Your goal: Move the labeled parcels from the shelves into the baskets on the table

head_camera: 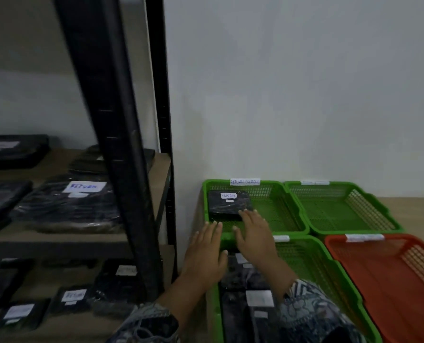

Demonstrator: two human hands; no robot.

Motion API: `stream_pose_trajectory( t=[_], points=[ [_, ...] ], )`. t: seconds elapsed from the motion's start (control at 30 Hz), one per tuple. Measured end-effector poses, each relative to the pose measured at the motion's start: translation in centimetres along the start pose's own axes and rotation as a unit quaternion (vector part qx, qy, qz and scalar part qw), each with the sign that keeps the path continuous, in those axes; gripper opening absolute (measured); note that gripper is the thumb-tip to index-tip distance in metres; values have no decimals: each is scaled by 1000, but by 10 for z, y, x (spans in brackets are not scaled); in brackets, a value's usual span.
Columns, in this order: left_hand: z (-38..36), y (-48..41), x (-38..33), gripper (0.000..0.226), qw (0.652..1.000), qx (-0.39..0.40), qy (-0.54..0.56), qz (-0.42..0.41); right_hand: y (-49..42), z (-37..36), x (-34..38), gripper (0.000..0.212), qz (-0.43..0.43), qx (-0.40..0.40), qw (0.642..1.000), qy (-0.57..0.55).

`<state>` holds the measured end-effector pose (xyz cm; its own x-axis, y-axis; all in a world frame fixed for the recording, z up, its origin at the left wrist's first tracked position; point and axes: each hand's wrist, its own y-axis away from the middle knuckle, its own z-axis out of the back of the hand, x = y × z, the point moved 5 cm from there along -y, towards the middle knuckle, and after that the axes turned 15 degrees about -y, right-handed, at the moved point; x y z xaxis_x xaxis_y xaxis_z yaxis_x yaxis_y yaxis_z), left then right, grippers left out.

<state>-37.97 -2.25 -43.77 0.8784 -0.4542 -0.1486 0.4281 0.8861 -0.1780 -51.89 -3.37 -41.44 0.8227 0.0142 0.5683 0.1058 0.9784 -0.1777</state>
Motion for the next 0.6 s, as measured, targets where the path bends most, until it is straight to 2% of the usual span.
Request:
stream_pose_trajectory(
  t=[0.2, 0.33, 0.6],
  points=[
    [50, 81, 13, 68, 995, -62, 29, -73, 71, 6, 71, 61, 5, -42, 999, 14],
    [81, 131, 42, 65, 989, -110, -2, -95, 115, -2, 124, 58, 23, -55, 998, 30],
    [146, 188, 114, 67, 987, -148, -50, -47, 163, -21, 228, 54, 102, -82, 991, 35]
  ],
)
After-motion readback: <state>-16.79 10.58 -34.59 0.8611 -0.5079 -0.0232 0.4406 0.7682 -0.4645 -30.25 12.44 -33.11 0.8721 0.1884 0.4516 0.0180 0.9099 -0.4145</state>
